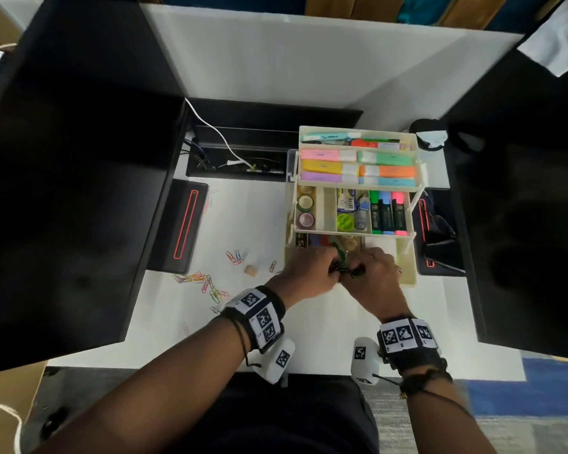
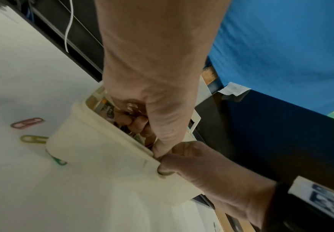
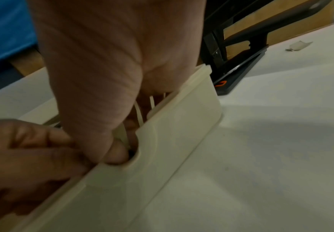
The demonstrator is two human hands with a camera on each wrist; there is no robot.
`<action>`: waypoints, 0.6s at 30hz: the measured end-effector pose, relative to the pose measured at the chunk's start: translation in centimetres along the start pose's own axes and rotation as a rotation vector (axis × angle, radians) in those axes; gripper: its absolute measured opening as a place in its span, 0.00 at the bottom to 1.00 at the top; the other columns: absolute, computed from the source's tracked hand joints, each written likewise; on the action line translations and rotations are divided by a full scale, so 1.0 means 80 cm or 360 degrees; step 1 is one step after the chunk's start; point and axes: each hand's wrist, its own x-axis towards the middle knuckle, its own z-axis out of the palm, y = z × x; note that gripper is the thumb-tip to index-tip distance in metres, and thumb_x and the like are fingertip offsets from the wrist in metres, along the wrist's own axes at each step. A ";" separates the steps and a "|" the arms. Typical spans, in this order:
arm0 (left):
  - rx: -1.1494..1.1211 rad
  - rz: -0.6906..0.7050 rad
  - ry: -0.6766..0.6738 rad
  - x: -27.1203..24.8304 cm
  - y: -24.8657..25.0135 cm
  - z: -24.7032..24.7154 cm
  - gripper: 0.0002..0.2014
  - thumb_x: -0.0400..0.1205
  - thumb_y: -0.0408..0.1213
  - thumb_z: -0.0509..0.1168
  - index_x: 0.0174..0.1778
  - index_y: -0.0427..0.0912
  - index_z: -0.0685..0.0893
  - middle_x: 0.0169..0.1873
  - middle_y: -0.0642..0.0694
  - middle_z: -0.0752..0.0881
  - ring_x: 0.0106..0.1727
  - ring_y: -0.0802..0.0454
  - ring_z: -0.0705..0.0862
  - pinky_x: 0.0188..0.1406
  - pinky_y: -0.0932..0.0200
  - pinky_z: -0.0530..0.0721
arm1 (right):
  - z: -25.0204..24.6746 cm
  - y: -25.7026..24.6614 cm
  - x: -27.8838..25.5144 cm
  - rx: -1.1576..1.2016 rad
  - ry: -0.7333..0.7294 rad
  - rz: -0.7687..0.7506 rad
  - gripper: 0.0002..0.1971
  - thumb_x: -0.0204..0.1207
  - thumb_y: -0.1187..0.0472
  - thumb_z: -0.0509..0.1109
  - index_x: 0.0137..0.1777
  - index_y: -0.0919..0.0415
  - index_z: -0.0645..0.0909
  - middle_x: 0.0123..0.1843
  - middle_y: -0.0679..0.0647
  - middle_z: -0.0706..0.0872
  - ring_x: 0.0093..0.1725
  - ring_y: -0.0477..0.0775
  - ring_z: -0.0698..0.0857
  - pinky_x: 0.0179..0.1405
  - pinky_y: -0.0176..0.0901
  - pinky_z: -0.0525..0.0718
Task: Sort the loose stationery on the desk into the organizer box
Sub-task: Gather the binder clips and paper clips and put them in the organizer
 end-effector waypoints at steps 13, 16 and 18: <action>-0.0017 0.0150 -0.0249 0.021 0.030 0.017 0.22 0.78 0.34 0.76 0.67 0.44 0.79 0.58 0.44 0.88 0.56 0.45 0.88 0.52 0.49 0.91 | -0.035 0.030 -0.015 0.0235 -0.0115 -0.0146 0.03 0.71 0.53 0.81 0.43 0.46 0.90 0.43 0.35 0.91 0.47 0.41 0.90 0.53 0.56 0.89; -0.0014 0.0229 -0.0249 0.011 0.025 0.009 0.23 0.80 0.37 0.76 0.70 0.44 0.79 0.58 0.45 0.89 0.56 0.45 0.89 0.53 0.50 0.91 | -0.033 0.032 -0.016 0.0235 -0.0116 -0.0127 0.04 0.72 0.52 0.80 0.45 0.44 0.89 0.45 0.35 0.91 0.49 0.42 0.90 0.55 0.58 0.88; -0.0025 0.0277 -0.0256 0.001 0.020 0.001 0.26 0.80 0.38 0.76 0.74 0.45 0.78 0.61 0.45 0.90 0.59 0.45 0.89 0.55 0.53 0.89 | -0.031 0.029 -0.019 0.0218 -0.0095 -0.0140 0.05 0.72 0.53 0.80 0.46 0.44 0.88 0.47 0.38 0.90 0.51 0.47 0.88 0.56 0.60 0.87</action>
